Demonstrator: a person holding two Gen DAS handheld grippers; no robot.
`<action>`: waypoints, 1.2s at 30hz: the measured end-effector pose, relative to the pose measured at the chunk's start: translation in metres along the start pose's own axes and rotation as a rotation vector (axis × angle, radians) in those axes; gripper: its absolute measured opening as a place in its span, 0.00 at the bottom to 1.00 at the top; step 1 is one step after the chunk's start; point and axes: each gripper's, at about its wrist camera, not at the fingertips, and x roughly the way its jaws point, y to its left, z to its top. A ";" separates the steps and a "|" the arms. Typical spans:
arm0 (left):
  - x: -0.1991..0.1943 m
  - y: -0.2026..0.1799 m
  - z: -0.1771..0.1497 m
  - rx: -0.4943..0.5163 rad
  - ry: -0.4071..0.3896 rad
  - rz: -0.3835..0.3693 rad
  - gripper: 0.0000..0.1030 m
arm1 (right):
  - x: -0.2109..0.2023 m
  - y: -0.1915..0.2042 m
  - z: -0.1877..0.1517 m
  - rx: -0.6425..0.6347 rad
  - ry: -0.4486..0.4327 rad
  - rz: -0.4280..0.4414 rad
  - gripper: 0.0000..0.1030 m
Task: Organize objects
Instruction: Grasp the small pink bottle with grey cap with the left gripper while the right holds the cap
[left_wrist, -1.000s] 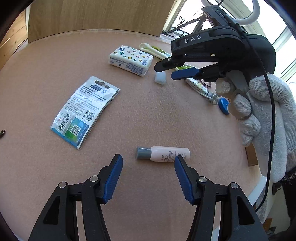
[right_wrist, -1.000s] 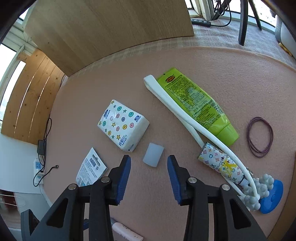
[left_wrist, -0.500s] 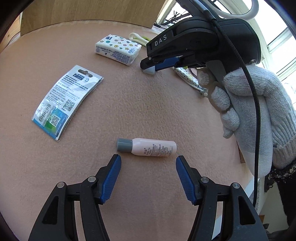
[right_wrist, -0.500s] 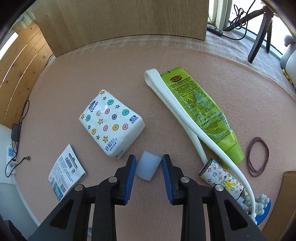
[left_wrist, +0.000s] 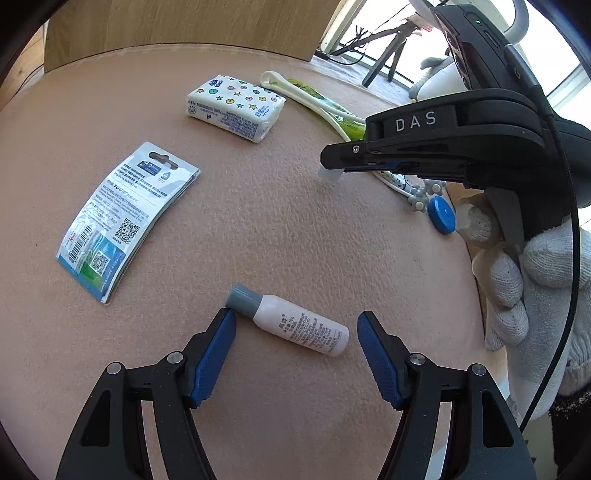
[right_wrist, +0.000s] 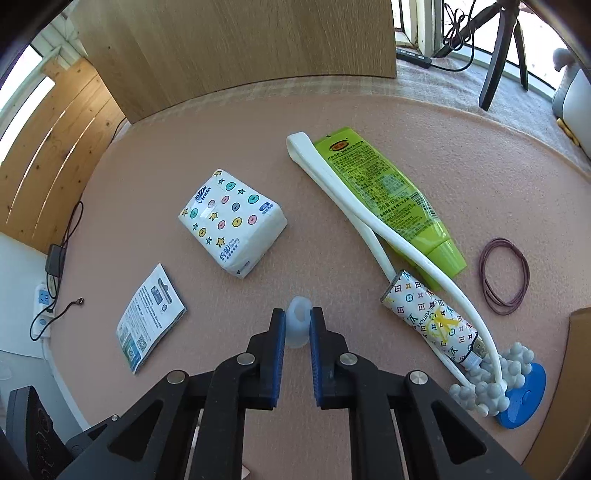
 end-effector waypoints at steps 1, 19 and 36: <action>0.001 -0.002 0.002 0.007 -0.002 0.007 0.70 | -0.002 -0.003 -0.003 0.010 -0.005 0.006 0.11; 0.023 -0.026 0.005 0.159 -0.020 0.072 0.25 | -0.052 -0.045 -0.063 0.149 -0.092 0.078 0.11; 0.000 -0.050 0.020 0.098 -0.076 -0.017 0.22 | -0.135 -0.109 -0.114 0.237 -0.249 0.077 0.11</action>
